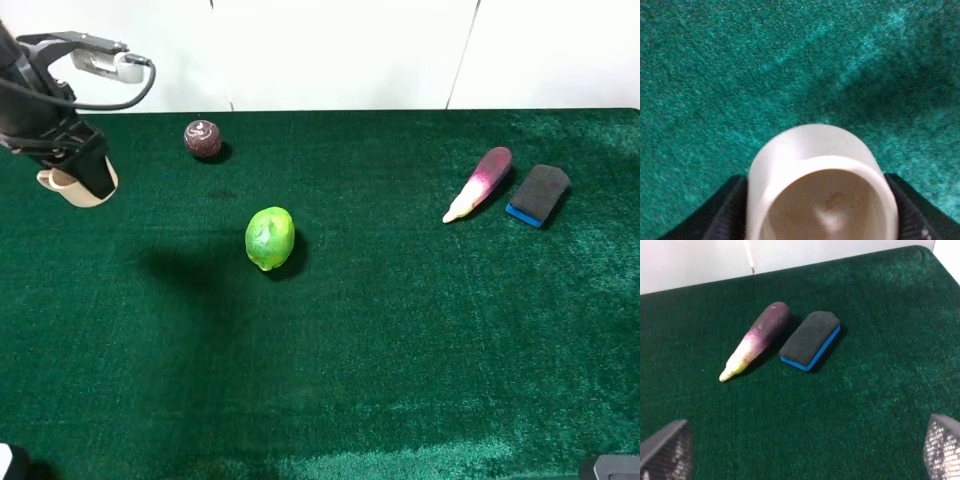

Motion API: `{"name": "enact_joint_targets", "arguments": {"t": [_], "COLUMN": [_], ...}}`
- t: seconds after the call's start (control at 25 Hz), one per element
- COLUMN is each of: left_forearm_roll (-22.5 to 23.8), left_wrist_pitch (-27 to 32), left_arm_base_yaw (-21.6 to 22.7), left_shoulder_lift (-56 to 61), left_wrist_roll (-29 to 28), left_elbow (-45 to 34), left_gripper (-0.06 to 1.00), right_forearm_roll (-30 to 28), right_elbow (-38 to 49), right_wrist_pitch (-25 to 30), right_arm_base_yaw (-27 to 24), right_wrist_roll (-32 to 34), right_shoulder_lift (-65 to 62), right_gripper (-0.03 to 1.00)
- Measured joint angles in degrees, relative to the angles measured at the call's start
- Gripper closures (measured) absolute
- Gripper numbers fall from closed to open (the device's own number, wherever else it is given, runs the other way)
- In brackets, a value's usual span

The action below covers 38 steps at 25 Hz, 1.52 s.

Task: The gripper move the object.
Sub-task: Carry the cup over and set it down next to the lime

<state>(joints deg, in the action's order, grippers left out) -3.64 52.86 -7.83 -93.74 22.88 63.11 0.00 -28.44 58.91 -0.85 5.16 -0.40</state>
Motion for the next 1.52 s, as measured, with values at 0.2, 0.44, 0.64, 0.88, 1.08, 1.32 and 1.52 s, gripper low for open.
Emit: {"name": "enact_joint_targets", "arguments": {"t": [0.2, 0.44, 0.64, 0.88, 1.08, 1.32, 1.52], "left_forearm_roll": [2.91, 3.64, 3.64, 3.64, 3.64, 3.64, 3.64], "left_wrist_pitch": [0.73, 0.93, 1.0, 1.44, 2.78, 5.14, 7.88], "left_arm_base_yaw": [-5.07, -11.13, -15.8, -20.78, -26.56, -31.62, -35.09], "left_shoulder_lift": [0.0, 0.0, -0.59, -4.1, -11.31, -19.05, -25.49], "left_wrist_roll": [-6.8, -12.89, -17.61, -21.49, -24.65, -26.37, -27.2], "left_elbow": [2.87, 5.02, 6.81, 9.83, 17.23, 27.57, 36.65], "left_gripper": [0.38, 0.38, 0.38, 0.38, 0.38, 0.38, 0.38], "right_forearm_roll": [0.0, 0.0, 0.0, 0.0, 0.0, 0.0, 0.0], "right_elbow": [0.0, 0.0, 0.0, 0.0, 0.0, 0.0, 0.0], "right_wrist_pitch": [0.0, 0.0, 0.0, 0.0, 0.0, 0.0, 0.0], "right_arm_base_yaw": [0.0, 0.0, 0.0, 0.0, 0.0, 0.0, 0.0], "right_wrist_roll": [0.0, 0.0, 0.0, 0.0, 0.0, 0.0, 0.0], "right_shoulder_lift": [0.0, 0.0, 0.0, 0.0, 0.0, 0.0, 0.0], "right_gripper": [0.28, 0.28, 0.28, 0.28, 0.28, 0.28, 0.28]}}
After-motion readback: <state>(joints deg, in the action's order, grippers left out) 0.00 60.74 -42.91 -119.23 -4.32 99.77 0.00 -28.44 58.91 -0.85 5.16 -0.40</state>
